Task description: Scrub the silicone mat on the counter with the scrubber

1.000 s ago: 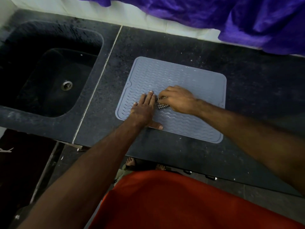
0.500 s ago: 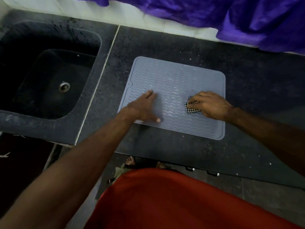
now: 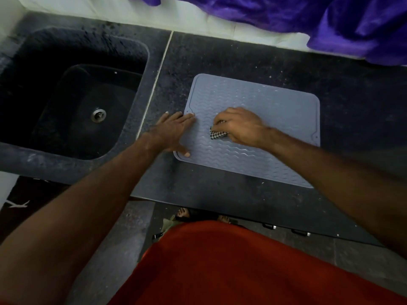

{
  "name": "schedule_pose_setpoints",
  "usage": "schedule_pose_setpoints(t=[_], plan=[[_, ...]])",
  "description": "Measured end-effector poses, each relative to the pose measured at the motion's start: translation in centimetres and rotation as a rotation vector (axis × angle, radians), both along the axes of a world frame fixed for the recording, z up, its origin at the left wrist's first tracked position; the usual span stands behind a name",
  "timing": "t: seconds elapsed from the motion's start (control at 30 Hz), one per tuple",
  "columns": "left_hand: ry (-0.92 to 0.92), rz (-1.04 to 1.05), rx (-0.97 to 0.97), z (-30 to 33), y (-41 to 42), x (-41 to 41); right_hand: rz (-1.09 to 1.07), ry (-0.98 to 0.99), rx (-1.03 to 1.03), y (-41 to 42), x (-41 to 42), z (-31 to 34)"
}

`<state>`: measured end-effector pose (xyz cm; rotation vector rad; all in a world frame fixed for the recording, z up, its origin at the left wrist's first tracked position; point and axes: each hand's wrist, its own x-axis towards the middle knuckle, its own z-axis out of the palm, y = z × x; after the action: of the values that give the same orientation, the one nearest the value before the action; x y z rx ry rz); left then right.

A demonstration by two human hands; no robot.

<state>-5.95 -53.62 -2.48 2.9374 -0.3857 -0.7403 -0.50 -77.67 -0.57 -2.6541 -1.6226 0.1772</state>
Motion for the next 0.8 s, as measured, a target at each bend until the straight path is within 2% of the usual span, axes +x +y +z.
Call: schedule_pose_setpoints(t=[0.1,0.2,0.33,0.4,0.57,0.63,0.8], plan=[[-0.004,-0.004,-0.012,-0.2,0.5,0.0,0.014,-0.02,-0.036,-0.3,-0.8,-0.9],[-0.005,-0.007,-0.039,-0.4,0.7,-0.2,0.055,-0.062,-0.01,-5.2,-0.9,-1.6],[-0.017,0.004,-0.1,-0.5,0.9,-0.2,-0.002,-0.019,-0.105,-9.4,-1.0,-0.6],[-0.015,0.019,-0.121,-0.3,0.9,-0.1,-0.033,0.012,-0.098,-8.0,-0.5,0.0],[-0.014,0.022,-0.141,-0.4,1.2,-0.1,-0.02,-0.042,0.071,0.8,-0.6,-0.1],[-0.014,0.023,-0.15,-0.5,1.3,-0.1,-0.001,-0.025,0.012,2.8,-1.3,-0.6],[-0.011,0.026,-0.154,-1.0,1.7,-0.2,0.034,-0.066,0.019,-3.3,-1.4,-2.0]])
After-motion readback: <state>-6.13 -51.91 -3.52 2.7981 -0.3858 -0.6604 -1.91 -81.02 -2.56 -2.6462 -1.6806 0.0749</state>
